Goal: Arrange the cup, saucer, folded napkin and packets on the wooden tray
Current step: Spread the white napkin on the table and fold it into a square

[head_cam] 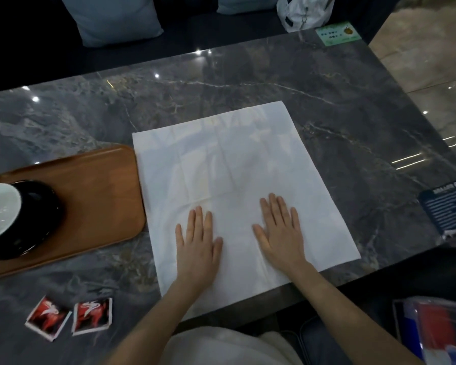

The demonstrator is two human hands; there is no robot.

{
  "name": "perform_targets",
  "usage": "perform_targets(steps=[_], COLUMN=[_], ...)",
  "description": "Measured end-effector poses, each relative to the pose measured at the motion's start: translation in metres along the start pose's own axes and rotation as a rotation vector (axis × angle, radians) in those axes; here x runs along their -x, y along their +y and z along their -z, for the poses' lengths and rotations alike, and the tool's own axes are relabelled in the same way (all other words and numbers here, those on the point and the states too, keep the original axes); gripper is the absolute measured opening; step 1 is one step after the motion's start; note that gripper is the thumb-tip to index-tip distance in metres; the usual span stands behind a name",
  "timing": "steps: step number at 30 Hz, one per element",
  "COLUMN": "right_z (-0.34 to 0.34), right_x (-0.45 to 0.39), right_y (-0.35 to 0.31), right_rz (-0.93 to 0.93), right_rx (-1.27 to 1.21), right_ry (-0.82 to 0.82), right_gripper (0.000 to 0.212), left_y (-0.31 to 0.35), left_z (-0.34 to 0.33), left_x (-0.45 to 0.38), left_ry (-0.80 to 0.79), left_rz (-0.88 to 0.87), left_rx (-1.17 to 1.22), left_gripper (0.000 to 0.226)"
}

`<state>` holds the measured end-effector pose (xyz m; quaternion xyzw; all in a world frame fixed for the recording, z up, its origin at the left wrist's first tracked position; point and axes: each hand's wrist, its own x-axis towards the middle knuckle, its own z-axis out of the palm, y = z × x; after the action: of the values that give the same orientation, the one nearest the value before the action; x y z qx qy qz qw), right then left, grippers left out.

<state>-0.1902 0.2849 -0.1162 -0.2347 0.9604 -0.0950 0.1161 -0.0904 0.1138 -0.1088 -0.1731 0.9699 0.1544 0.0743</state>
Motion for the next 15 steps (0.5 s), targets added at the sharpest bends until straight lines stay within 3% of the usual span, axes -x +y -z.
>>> perform_targets(steps=[10,13,15], right_z=[0.011,0.023,0.035], right_x=[-0.003,-0.011,-0.025], right_y=[-0.001,-0.003,-0.006], right_rz=[-0.035,-0.02,-0.009], right_rx=[0.007,-0.026,0.027], right_ry=[0.014,0.05,0.07], right_gripper=[0.067,0.057,0.043], left_y=[-0.019,-0.01,-0.004], left_z=[0.012,0.03,0.048], left_x=[-0.006,-0.014,-0.03], left_ry=[-0.054,-0.062,-0.026], left_rz=[-0.037,-0.023,-0.003], left_rx=[-0.014,-0.012,-0.009], left_gripper=[0.058,0.053,0.037])
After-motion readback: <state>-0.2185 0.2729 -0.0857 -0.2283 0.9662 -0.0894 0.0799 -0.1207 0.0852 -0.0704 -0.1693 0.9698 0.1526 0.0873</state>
